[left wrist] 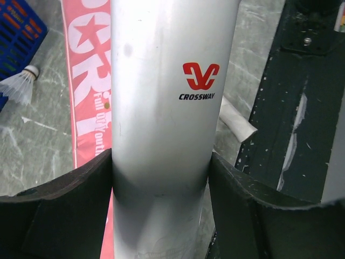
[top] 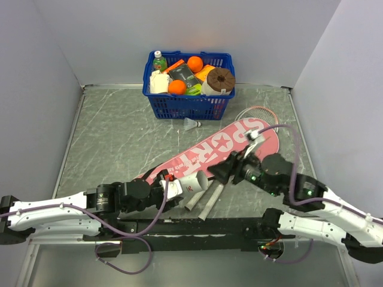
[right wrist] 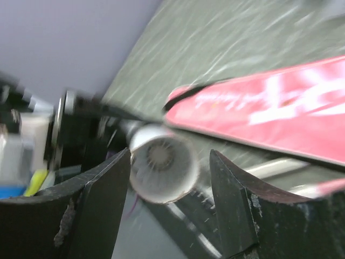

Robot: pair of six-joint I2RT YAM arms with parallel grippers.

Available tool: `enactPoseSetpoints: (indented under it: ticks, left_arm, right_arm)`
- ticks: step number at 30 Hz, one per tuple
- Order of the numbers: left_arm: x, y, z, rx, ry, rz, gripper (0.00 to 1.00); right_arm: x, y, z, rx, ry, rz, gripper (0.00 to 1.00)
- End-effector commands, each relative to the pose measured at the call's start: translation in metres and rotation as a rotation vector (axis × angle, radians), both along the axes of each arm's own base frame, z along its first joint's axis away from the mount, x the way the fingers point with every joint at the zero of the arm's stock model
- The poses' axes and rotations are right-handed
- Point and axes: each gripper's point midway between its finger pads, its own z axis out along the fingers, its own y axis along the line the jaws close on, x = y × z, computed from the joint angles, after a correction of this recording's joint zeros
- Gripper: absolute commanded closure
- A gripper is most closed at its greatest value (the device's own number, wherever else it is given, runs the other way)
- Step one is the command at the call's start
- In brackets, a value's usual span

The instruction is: Pack up the badminton gear

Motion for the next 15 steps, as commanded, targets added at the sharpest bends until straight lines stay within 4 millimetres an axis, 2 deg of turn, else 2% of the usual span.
enactPoseSetpoints:
  ticks: [1, 3, 4, 6, 7, 8, 9, 10, 11, 12, 13, 15]
  left_arm:
    - [0.01, -0.002, 0.029, -0.091, 0.004, 0.085, 0.99]
    - [0.011, 0.001, 0.03, -0.093, 0.004, 0.099, 0.99]
    - [0.011, 0.002, 0.031, -0.103, 0.007, 0.102, 0.99]
    - [0.009, 0.001, 0.035, -0.115, 0.02, 0.097, 0.99]
    - [0.009, 0.001, 0.035, -0.113, 0.022, 0.095, 0.99]
    - [0.008, 0.002, 0.035, -0.111, 0.023, 0.092, 0.99]
    - [0.008, 0.004, 0.033, -0.103, 0.024, 0.097, 0.99]
    - [0.01, 0.006, 0.033, -0.109, 0.037, 0.123, 0.99]
    - [0.01, 0.006, 0.033, -0.112, 0.046, 0.13, 0.99]
    - [0.011, 0.008, 0.032, -0.107, 0.048, 0.135, 0.99]
    - [0.009, 0.009, 0.035, -0.119, 0.052, 0.134, 0.99]
    - [0.008, 0.011, 0.039, -0.137, 0.054, 0.128, 0.99]
  right_arm:
    - [0.045, -0.034, -0.005, -0.209, -0.02, -0.228, 0.33]
    - [0.064, -0.031, 0.003, -0.208, -0.026, -0.264, 0.33]
    - [0.076, -0.024, -0.006, -0.261, -0.023, -0.267, 0.33]
    - [0.098, -0.02, -0.005, -0.296, -0.03, -0.306, 0.32]
    - [0.112, -0.009, -0.023, -0.373, -0.008, -0.3, 0.32]
    - [0.122, 0.0, -0.017, -0.379, -0.01, -0.297, 0.31]
    - [0.131, 0.005, -0.022, -0.41, -0.004, -0.303, 0.31]
    - [0.144, 0.016, -0.044, -0.487, 0.017, -0.298, 0.31]
    - [0.155, 0.023, -0.042, -0.494, 0.007, -0.312, 0.31]
    - [0.164, 0.027, -0.049, -0.519, 0.007, -0.323, 0.3]
    - [0.177, 0.038, -0.066, -0.547, 0.02, -0.32, 0.3]
    - [0.191, 0.055, -0.077, -0.537, 0.028, -0.291, 0.3]
